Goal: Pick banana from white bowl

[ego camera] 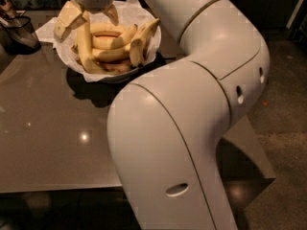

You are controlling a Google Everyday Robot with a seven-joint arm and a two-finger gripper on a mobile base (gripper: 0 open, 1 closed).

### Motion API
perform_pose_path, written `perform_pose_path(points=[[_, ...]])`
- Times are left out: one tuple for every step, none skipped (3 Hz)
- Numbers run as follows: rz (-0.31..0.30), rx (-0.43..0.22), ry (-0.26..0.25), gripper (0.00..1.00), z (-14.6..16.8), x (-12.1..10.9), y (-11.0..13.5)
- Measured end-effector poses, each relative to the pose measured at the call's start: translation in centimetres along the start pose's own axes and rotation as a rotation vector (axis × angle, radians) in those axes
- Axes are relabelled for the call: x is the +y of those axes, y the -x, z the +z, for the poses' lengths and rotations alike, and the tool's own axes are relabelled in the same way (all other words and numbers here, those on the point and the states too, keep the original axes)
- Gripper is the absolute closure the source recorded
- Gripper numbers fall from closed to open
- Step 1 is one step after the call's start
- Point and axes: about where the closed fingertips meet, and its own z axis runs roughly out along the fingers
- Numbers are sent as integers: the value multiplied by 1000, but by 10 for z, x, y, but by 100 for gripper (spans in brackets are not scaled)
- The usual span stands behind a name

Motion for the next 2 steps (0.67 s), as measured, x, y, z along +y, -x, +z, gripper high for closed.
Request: perform_pose_path(points=[[5, 31, 33, 0, 7, 13, -5], [1, 76, 74, 0, 19, 28, -5]])
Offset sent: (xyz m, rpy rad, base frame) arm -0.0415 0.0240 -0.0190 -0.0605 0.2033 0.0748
